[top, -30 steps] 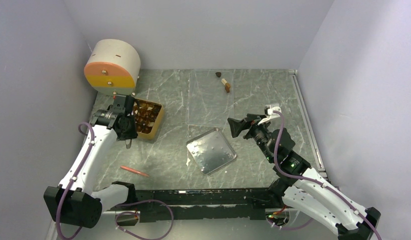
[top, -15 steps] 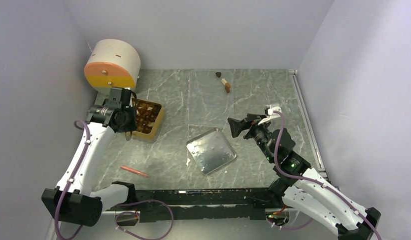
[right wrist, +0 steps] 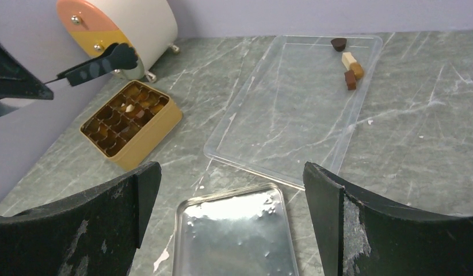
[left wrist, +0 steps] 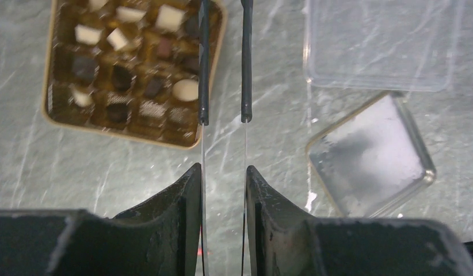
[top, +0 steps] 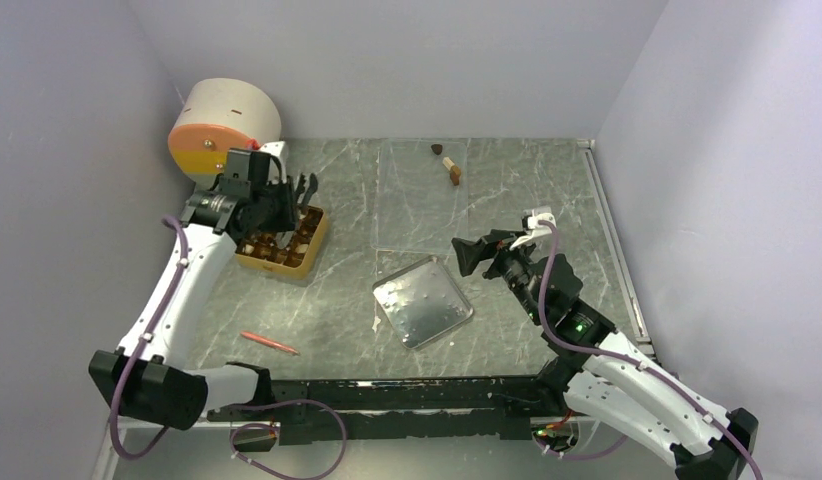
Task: Pack the chocolate
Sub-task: Pick up the fake chocolate from the plate.
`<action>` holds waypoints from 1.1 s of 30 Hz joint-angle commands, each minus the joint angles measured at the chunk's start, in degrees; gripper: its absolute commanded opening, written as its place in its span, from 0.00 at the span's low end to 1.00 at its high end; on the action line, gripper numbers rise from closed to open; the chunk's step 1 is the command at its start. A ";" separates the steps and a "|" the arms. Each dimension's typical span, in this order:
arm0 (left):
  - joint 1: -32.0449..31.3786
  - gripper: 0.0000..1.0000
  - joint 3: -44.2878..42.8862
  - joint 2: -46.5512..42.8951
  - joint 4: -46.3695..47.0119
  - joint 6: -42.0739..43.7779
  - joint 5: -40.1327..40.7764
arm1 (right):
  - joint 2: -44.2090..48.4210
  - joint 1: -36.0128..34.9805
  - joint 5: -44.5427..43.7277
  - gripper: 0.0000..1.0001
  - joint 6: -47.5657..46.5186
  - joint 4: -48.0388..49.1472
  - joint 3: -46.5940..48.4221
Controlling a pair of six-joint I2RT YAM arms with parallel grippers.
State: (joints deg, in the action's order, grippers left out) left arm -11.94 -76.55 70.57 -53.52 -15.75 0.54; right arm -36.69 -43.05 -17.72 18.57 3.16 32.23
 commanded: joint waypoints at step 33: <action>-23.42 0.39 -14.48 41.38 40.52 10.14 -5.51 | 4.81 0.06 -4.04 1.00 -1.54 -1.42 3.73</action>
State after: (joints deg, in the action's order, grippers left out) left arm -34.00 -86.50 109.62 -18.46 -8.71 -3.90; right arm -32.38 -43.05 -20.97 17.34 2.46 33.71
